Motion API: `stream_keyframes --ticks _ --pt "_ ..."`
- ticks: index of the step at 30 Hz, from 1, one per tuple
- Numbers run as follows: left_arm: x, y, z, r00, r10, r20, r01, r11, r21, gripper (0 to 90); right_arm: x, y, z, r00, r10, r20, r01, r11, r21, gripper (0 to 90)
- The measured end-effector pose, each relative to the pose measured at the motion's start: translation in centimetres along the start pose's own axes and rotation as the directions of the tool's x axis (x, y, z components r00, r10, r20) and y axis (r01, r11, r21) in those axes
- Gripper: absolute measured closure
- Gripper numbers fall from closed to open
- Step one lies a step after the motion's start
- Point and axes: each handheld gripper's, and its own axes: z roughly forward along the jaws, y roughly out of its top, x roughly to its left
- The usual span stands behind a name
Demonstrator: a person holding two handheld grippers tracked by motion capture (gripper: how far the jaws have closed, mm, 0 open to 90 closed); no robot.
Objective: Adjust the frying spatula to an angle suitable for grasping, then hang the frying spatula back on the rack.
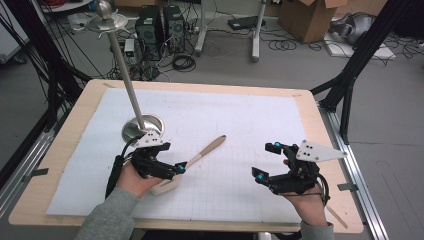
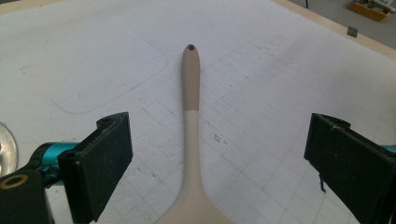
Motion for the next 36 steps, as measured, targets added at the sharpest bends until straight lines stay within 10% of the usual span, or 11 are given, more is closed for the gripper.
stream_keyframes --ticks 36 --pt "0.6 1.9 2.1 0.9997 -0.010 -0.023 0.011 0.9999 0.012 8.5 0.0 0.1 -0.4 0.9999 -0.002 -0.011 0.002 1.000 -0.016 10.0"
